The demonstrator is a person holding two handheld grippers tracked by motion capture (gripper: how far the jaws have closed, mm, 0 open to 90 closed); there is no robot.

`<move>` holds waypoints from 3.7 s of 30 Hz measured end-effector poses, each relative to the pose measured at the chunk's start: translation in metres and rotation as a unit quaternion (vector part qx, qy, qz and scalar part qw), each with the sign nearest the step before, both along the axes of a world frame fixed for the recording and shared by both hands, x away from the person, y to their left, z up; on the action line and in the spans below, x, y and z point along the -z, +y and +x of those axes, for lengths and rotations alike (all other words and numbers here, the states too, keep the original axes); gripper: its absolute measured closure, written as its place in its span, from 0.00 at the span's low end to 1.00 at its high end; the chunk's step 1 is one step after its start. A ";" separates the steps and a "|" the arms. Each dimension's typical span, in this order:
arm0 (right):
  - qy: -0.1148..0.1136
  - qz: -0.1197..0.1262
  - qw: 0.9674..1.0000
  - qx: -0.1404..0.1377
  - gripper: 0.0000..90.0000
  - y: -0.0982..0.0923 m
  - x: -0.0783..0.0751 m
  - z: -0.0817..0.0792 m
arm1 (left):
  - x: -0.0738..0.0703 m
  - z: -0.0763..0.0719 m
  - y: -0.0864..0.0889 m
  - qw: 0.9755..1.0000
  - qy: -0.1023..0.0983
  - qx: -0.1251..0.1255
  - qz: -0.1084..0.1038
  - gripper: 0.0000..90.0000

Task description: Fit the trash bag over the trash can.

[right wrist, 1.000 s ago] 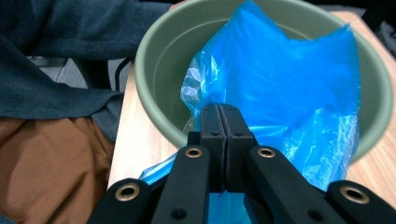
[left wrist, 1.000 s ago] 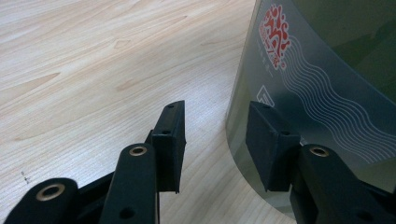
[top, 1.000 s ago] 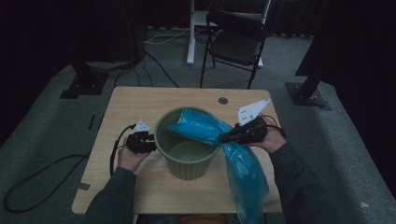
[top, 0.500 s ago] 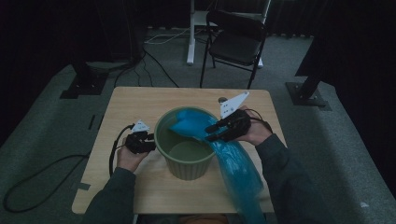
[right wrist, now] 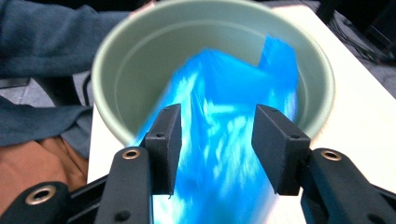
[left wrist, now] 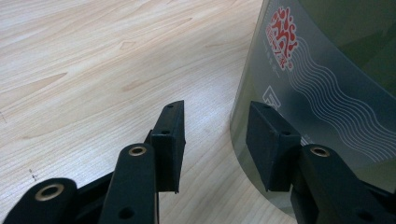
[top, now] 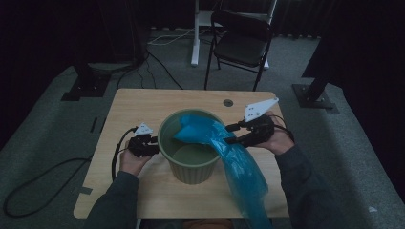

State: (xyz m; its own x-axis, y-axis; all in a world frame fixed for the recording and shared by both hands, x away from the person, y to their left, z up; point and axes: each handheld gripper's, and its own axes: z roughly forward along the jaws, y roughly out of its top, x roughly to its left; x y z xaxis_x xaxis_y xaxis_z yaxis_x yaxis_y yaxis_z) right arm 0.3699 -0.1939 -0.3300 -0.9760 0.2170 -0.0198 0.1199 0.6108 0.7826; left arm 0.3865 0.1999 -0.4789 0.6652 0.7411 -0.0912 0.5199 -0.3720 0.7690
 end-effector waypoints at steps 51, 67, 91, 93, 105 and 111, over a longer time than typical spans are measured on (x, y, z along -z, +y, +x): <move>0.022 -0.011 1.000 0.014 1.00 0.043 0.004 0.021 | -0.004 -0.002 0.005 1.000 -0.003 -0.007 -0.025 0.62; 0.004 0.020 0.997 0.080 0.72 -0.023 -0.004 -0.004 | -0.005 -0.002 0.003 1.000 -0.004 -0.004 -0.024 0.63; 0.029 0.002 0.988 0.154 0.90 -0.081 0.039 -0.016 | -0.017 -0.015 0.008 0.999 -0.014 0.010 -0.030 0.64; 0.028 0.007 0.987 0.158 0.96 -0.081 0.037 -0.015 | -0.017 -0.017 0.008 0.999 -0.014 0.012 -0.026 0.64; 0.030 0.037 0.989 0.137 0.98 -0.073 0.014 -0.009 | -0.019 -0.018 0.002 1.000 -0.016 0.020 -0.015 0.66; 0.028 0.041 0.991 0.127 0.98 -0.064 0.008 -0.003 | -0.021 -0.016 -0.009 0.999 -0.021 0.029 -0.008 0.66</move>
